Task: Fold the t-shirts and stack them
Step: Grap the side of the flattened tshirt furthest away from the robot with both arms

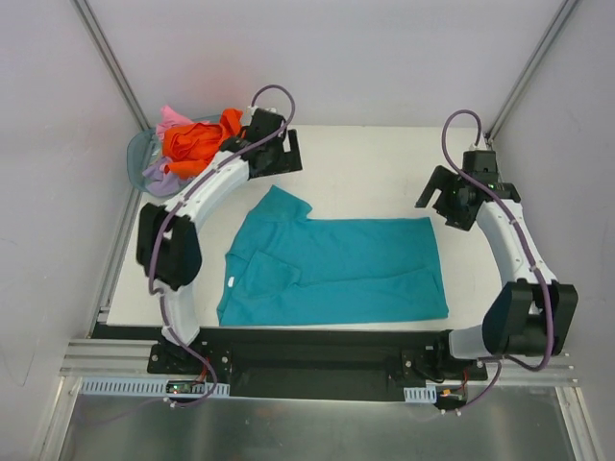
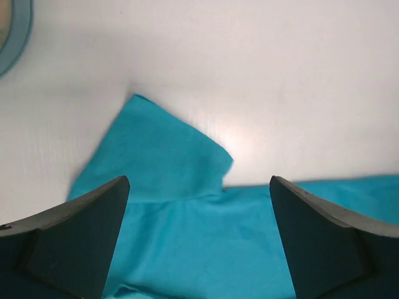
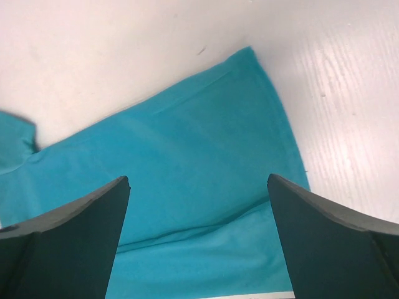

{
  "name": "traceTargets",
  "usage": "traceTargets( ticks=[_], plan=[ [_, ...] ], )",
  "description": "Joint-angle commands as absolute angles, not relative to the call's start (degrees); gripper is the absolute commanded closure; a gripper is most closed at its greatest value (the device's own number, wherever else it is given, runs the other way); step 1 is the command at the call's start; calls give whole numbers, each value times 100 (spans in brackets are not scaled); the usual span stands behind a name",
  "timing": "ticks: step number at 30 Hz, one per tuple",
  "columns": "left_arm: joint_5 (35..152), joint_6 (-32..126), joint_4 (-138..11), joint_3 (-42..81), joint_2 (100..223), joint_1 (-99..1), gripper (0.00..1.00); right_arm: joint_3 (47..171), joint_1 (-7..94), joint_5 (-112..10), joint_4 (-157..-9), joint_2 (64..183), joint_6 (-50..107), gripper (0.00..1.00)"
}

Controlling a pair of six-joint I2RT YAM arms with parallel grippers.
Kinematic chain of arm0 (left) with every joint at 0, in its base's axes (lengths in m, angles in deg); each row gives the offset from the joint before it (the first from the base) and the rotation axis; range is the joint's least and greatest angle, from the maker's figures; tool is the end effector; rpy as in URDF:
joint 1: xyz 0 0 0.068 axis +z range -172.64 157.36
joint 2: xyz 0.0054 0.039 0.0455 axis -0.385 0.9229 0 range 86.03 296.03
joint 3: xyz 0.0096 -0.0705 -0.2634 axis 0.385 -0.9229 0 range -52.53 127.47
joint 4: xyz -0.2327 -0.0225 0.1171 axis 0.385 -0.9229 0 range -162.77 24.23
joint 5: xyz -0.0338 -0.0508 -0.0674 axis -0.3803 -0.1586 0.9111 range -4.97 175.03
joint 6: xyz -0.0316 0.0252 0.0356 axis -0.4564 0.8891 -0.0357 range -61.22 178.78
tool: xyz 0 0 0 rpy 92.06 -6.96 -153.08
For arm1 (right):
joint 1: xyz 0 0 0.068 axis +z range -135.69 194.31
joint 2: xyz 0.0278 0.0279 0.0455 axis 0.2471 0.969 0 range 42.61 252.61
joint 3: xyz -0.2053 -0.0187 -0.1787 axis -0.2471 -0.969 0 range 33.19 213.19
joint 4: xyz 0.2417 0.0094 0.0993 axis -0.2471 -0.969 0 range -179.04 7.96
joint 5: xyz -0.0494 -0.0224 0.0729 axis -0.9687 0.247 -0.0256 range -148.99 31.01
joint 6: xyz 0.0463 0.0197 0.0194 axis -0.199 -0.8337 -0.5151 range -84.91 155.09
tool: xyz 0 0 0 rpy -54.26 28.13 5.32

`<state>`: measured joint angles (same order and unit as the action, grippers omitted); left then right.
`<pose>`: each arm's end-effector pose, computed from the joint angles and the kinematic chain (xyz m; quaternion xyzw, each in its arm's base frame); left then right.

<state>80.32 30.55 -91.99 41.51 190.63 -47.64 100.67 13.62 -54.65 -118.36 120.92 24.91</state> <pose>0.3875 -0.1773 0.3177 -0.0436 0.8924 -0.1676 0.4166 0.2930 -0.0009 0.3046 0.0743 0.9273 0.0653 0.3609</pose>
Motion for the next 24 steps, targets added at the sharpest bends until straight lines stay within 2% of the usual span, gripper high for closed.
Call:
traceTargets(
  ticks=[1,3,8,13,16,19,20,24],
  plan=[
    [7072,4005,-9986,5590,20299,-4664,7,10516,1299,-5863,-11843,12575,2726,3],
    [6991,4101,-10136,6177,20904,-4629,12,10587,1281,-5863,-11860,12777,2796,3],
    [7175,3874,-10382,6787,21716,-4427,21,10640,1237,-6136,-11869,13085,2955,3],
    [7484,3681,-10409,6788,22094,-4356,33,10763,1150,-6391,-11834,13454,2990,3],
    [7659,3601,-10418,6735,22191,-4356,36,10956,1123,-6365,-11790,13744,2990,3],
    [7774,3452,-10409,6682,22296,-4356,43,11193,1123,-6259,-11781,14087,2947,3],
    [7774,3434,-10409,6673,22314,-4356,50,11254,1123,-6215,-11781,14166,2938,3],
    [7721,3312,-10418,6673,22472,-4356,51,11492,1123,-6057,-11685,14553,2902,2]
  ],
)
